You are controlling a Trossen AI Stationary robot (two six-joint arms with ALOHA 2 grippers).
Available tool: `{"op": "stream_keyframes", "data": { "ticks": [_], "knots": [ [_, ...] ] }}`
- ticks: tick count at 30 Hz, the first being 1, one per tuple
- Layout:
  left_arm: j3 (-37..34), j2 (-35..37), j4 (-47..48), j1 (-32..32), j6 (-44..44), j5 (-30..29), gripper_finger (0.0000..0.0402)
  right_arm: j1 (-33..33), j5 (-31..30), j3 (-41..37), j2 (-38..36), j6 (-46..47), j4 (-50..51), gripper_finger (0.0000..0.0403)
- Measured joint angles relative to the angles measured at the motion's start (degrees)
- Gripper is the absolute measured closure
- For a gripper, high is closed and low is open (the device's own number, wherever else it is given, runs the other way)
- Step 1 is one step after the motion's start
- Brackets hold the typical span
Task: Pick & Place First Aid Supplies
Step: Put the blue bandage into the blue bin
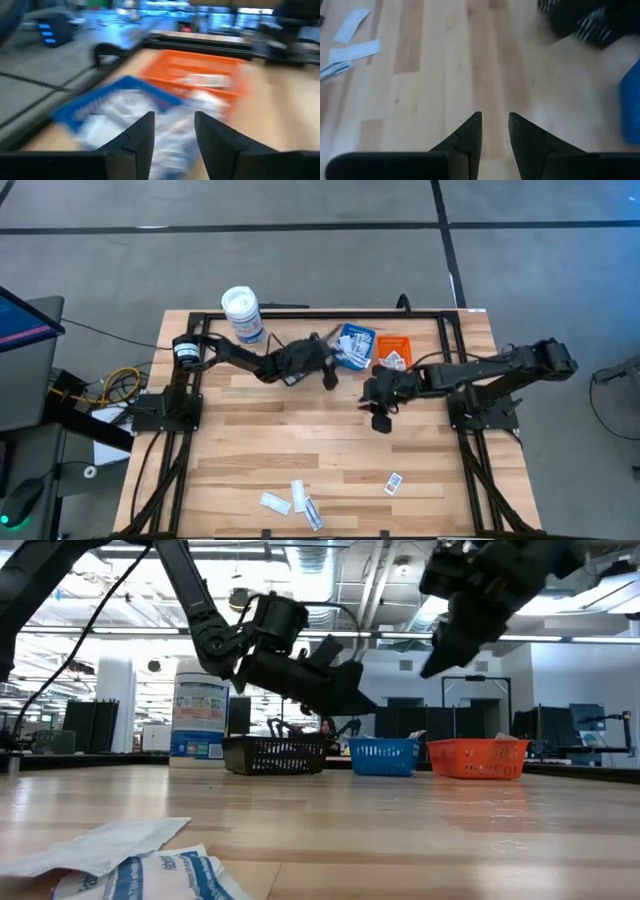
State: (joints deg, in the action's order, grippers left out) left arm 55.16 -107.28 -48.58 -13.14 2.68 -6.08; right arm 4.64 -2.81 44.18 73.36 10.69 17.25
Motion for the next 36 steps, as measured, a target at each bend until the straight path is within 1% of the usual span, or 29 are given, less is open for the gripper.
{"op": "stream_keyframes", "data": {
  "ticks": [3,4,5,6,9,10,11,13,15,20,22,26,29,32,36],
  "knots": [
    [0.00,0.01,0.91,4.27,0.50,1.24,0.0268,-3.46,-1.56,0.00,0.02,-8.64,-4.42,0.0312],
    [-0.01,0.45,1.62,5.66,1.62,0.80,0.0271,-4.65,-3.22,0.00,0.02,-10.77,-5.87,0.0312],
    [-0.15,1.27,2.83,7.05,3.10,-0.87,0.0275,-5.86,-5.14,0.00,0.02,-11.67,-6.73,0.0312],
    [-0.22,2.31,3.79,8.34,4.98,-3.61,0.0279,-6.99,-7.02,0.00,0.02,-11.68,-6.98,0.0312],
    [-1.27,8.03,9.69,11.60,10.04,-15.15,0.0291,-9.90,-11.09,0.00,0.02,-8.10,-6.80,0.0312],
    [-1.68,10.47,12.84,12.69,10.36,-18.19,0.0294,-10.73,-11.81,-0.15,0.02,-6.71,-7.35,0.0312],
    [-2.18,13.07,16.32,13.86,10.19,-19.68,0.0297,-11.45,-12.10,-0.43,0.06,-5.23,-8.02,0.0312],
    [-3.56,18.54,22.93,16.55,7.73,-19.90,0.0302,-12.59,-12.14,-0.57,1.56,-2.33,-9.97,0.0312],
    [-5.21,23.32,27.24,19.55,3.30,-19.85,0.0307,-13.34,-12.28,-0.73,3.43,-0.64,-12.85,0.0312],
    [-12.55,32.55,28.40,27.57,-4.16,-20.00,0.0317,-14.25,-12.30,-0.45,13.86,-1.83,-31.66,0.0312],
    [-15.52,35.11,28.16,30.71,-5.76,-19.83,0.0321,-14.65,-12.29,1.05,17.74,-2.08,-34.48,0.0312],
    [-19.98,38.66,26.82,34.52,-6.52,-20.07,0.0329,-16.64,-12.46,4.65,22.65,-1.98,-29.81,0.0312],
    [-21.18,40.31,26.03,35.02,-6.16,-20.08,0.0335,-18.53,-12.48,6.71,26.01,-0.32,-26.80,0.0312],
    [-21.27,40.29,25.84,34.71,-6.34,-21.06,0.0339,-20.24,-12.42,8.66,28.75,0.26,-23.91,0.0312],
    [-21.31,38.85,25.95,34.96,-6.43,-21.05,0.0343,-22.03,-13.25,12.00,29.57,0.34,-15.10,0.0312]
  ]
}}
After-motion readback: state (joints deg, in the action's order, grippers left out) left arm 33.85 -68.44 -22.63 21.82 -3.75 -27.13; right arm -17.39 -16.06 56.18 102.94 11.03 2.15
